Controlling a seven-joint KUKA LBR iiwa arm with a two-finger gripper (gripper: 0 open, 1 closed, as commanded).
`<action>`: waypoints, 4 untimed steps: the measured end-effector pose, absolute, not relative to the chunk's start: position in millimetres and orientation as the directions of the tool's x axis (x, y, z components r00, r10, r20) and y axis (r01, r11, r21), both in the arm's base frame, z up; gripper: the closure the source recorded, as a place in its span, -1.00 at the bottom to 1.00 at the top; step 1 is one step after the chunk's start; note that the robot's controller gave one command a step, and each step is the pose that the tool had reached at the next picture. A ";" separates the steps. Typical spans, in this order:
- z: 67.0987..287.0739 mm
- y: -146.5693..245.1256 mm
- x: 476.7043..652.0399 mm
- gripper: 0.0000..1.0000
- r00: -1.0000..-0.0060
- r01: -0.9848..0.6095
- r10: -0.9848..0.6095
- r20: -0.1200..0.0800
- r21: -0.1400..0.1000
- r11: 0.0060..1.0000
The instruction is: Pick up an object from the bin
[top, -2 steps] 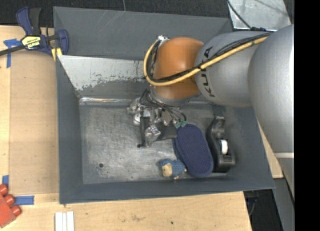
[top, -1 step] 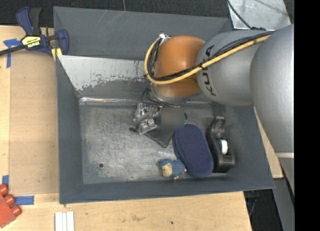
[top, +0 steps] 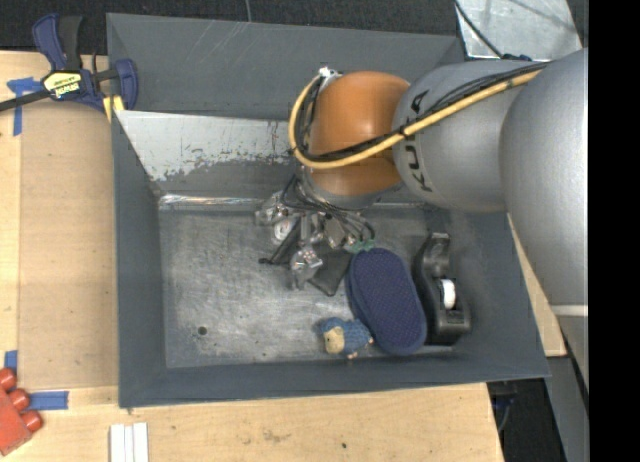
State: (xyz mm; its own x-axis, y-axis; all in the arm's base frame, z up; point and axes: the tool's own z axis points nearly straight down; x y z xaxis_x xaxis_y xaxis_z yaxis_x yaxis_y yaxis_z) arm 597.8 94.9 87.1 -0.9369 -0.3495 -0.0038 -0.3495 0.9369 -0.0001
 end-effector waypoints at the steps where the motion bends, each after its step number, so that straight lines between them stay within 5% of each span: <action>1: 74.5 67.7 599.1 -1.00 -0.894 -0.449 -0.449 -0.009 0.003 0.894; 2: 79.4 38.1 621.2 -1.00 -0.584 -0.811 -0.811 -0.004 -0.004 0.584; 3: 81.6 39.8 622.3 1.00 -0.586 -0.810 -0.810 -0.009 -0.005 0.586; 4: 232.7 74.2 576.8 1.00 -0.613 -0.790 -0.790 -0.009 -0.007 0.613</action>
Offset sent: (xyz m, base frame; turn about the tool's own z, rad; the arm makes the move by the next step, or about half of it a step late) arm -0.0016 -0.0302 -0.0171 -0.1097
